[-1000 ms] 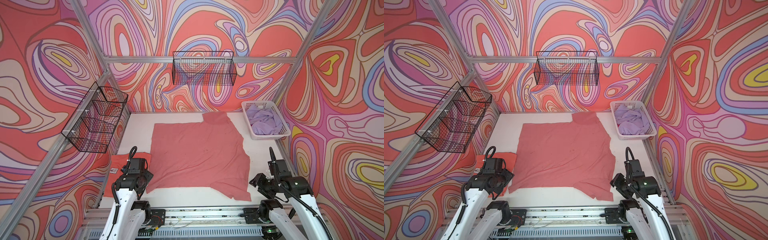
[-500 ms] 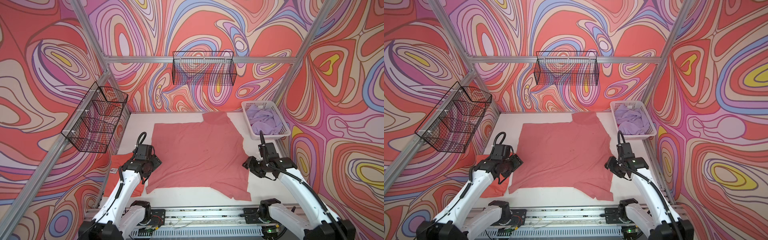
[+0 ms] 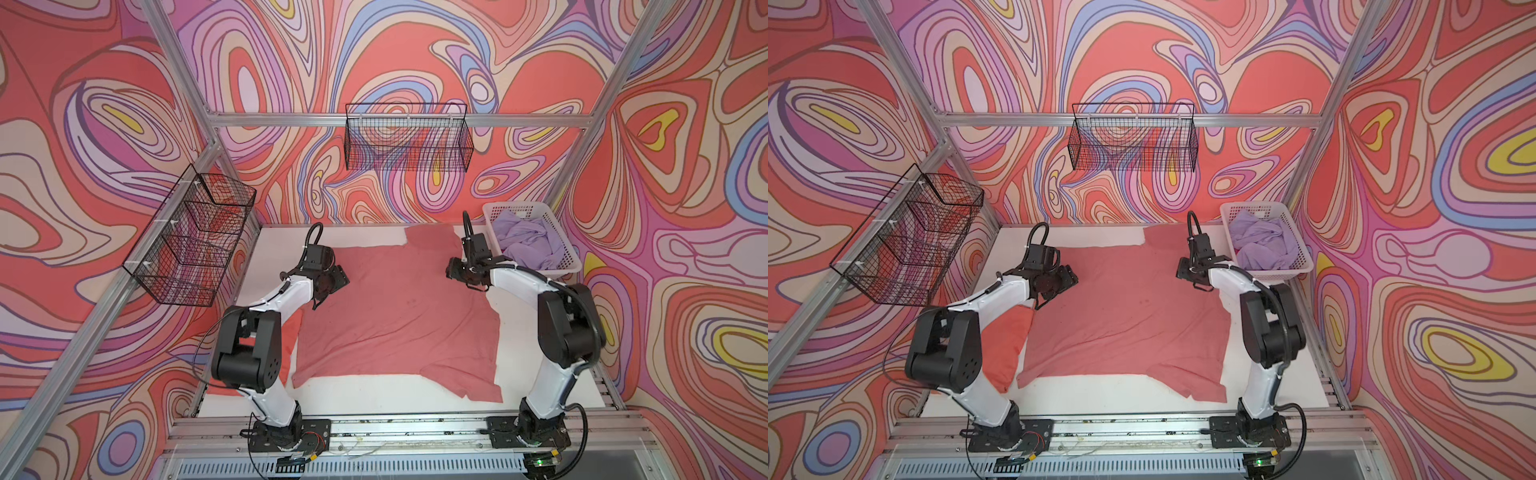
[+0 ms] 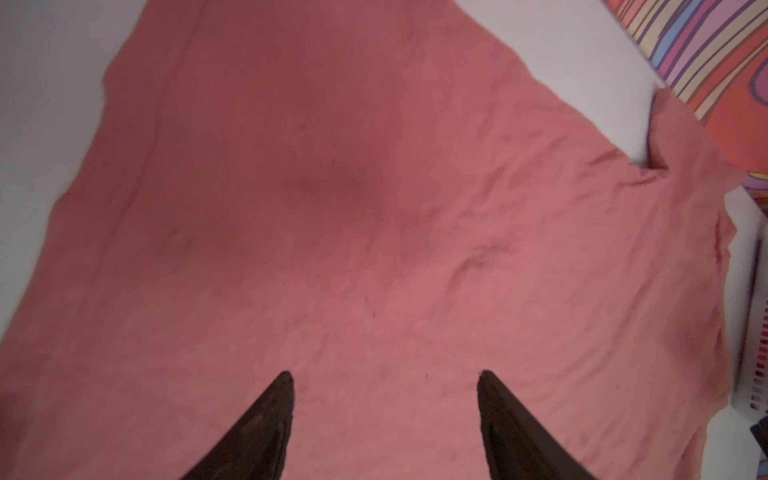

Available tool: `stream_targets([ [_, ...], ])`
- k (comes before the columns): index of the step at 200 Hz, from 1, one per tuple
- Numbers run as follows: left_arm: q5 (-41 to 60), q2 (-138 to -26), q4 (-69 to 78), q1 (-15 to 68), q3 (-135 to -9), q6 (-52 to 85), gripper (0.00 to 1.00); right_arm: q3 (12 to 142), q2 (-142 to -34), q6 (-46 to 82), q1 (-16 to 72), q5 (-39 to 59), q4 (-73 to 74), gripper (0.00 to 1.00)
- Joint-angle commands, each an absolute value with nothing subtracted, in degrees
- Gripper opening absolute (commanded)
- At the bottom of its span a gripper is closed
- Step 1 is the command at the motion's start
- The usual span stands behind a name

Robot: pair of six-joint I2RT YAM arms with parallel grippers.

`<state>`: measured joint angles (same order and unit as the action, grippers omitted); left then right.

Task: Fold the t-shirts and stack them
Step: 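Release the hem and move both grippers to the shirt's far shoulders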

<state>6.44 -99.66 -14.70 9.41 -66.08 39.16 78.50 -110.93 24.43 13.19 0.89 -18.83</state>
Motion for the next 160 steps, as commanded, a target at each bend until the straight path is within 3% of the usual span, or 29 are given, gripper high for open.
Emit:
stream_targets([
  [1, 6.85, -105.07, -12.46, 9.49, -75.11, 33.55, 0.72, 87.32, -117.43, 20.46, 11.24, 1.81, -14.94, 0.64],
  [23, 9.16, -113.63, -16.22, 8.82, -84.79, 32.18, 0.72, 97.71, -126.38, 18.85, 10.03, 3.66, -18.09, 0.64],
  [55, 11.27, -119.90, -16.38, 7.87, -89.11, 35.05, 0.71, 105.13, -133.72, 18.27, 9.37, 4.53, -21.41, 0.66],
  [95, 10.92, -118.51, -15.44, 7.82, -83.78, 37.27, 0.79, 102.63, -135.22, 17.46, 9.27, 5.93, -25.64, 0.70],
  [160, 12.16, -118.04, -17.38, 8.17, -78.76, 39.14, 0.77, 89.78, -128.42, 12.52, 8.02, -2.70, -30.76, 0.70],
])
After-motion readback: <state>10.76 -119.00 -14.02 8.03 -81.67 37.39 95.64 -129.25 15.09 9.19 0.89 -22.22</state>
